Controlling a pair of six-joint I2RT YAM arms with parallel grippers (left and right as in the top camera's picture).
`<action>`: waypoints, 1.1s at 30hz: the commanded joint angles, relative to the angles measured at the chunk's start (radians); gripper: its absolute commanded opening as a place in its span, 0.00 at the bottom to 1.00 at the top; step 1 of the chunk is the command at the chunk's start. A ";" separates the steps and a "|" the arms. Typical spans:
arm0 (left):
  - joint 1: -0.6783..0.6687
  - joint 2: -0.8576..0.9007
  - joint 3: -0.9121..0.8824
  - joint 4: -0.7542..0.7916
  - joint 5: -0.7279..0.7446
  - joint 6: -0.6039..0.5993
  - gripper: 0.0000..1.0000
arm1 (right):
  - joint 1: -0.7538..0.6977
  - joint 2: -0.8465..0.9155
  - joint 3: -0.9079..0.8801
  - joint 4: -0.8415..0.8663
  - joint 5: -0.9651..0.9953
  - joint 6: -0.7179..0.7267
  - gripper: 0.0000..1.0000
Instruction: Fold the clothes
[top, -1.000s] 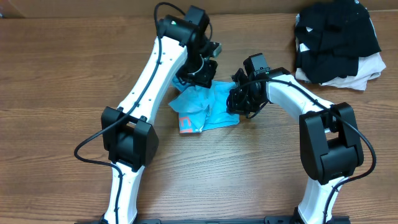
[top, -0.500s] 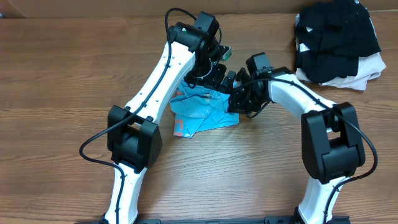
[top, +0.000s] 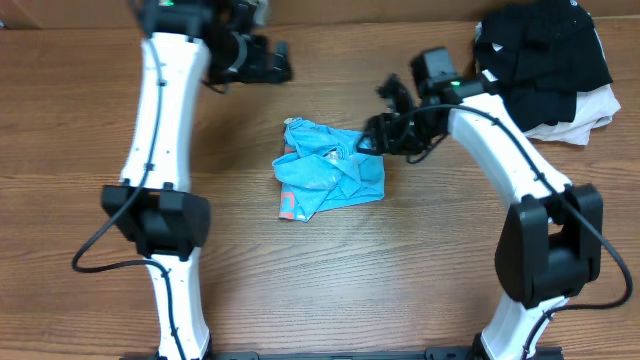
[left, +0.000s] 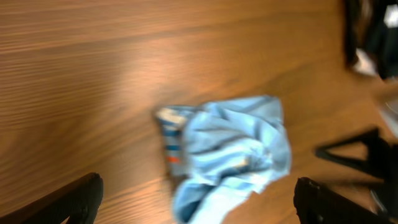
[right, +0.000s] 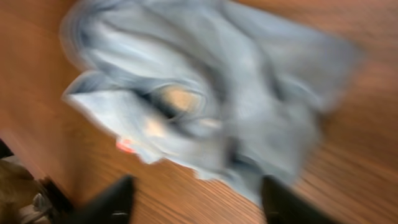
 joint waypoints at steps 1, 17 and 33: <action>0.044 -0.010 0.016 -0.014 0.005 -0.009 1.00 | 0.106 -0.027 0.025 0.011 0.038 -0.102 0.85; 0.092 -0.010 0.016 -0.031 -0.014 0.011 1.00 | 0.420 0.100 0.025 0.285 0.480 -0.101 1.00; 0.092 -0.010 0.016 -0.062 -0.111 0.022 1.00 | 0.433 0.151 0.025 0.374 0.481 -0.063 0.33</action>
